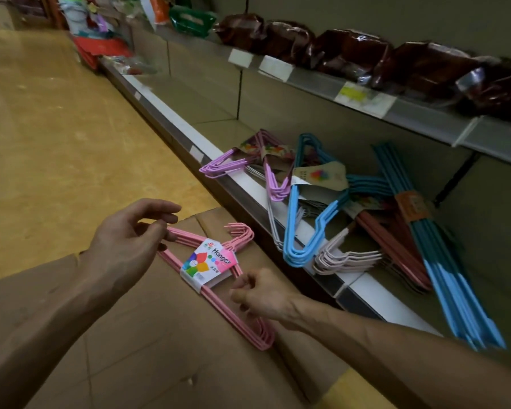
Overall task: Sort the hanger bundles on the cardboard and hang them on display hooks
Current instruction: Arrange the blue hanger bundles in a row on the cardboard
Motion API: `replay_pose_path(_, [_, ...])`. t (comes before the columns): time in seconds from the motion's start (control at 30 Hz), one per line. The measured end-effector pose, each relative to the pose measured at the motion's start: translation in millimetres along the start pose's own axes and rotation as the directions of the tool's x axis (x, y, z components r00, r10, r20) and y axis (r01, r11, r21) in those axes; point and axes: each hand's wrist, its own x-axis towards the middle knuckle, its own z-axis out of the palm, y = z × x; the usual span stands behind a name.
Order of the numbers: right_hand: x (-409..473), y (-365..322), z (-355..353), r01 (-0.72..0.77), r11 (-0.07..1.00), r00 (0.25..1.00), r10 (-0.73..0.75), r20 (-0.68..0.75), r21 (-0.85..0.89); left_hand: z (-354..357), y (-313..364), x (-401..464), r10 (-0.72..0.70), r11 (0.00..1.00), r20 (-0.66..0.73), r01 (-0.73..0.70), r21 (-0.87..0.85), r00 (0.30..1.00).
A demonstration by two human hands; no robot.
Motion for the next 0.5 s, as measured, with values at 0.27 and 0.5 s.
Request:
replay_pose_path(0.27, [25.3, 14.0, -18.5, -0.019, 1.000, 0.993, 0.017, -0.120, -0.015, 18.6, -6.2, 4.4, -0.043, 0.997, -0.003, 0.043, -0.063, 0.999])
replay_pose_path(0.5, [6.8, 20.3, -37.1, -0.054, 0.998, 0.997, 0.055, -0.052, 0.019, 56.2, -1.0, 11.6, -0.108, 0.978, 0.067, 0.118, -0.173, 0.992])
